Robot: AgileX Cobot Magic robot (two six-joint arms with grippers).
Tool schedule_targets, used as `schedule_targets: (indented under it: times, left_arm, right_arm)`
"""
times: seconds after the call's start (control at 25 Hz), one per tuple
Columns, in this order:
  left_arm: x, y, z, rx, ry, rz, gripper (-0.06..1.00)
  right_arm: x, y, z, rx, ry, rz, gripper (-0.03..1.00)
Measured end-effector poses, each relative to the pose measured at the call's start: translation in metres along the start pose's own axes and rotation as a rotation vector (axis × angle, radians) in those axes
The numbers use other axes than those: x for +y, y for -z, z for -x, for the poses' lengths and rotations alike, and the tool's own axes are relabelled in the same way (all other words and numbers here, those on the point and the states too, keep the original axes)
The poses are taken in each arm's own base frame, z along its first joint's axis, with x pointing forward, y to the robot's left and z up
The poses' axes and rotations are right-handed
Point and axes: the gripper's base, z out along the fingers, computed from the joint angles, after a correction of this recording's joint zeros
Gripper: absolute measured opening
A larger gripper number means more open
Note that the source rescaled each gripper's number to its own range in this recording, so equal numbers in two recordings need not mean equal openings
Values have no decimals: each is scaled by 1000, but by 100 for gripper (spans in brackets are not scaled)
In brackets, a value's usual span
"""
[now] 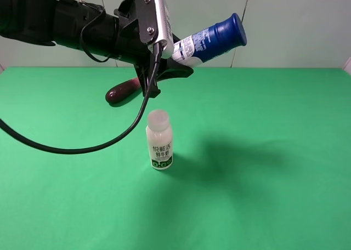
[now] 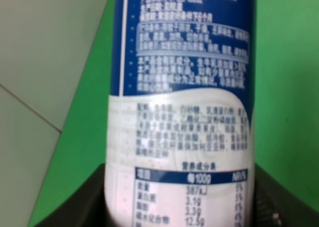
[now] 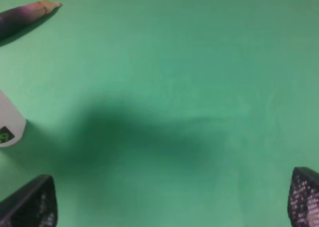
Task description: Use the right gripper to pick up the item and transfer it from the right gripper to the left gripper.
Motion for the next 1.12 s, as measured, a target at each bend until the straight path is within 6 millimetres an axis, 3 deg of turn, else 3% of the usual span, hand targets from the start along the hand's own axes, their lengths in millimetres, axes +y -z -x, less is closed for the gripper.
schedule_targets:
  times: [0.24,0.64,1.12]
  left_arm:
    - [0,0,0,1,0,1,0]
    - [0,0,0,3,0,3,0]
    - [0,0,0,4,0,5,0]
  right_arm:
    - [0,0,0,-2,-1,-26,100]
    - [0,3,-2,-44,-86,-227,100]
    - [0,3,-1,-49,-119,-295,100]
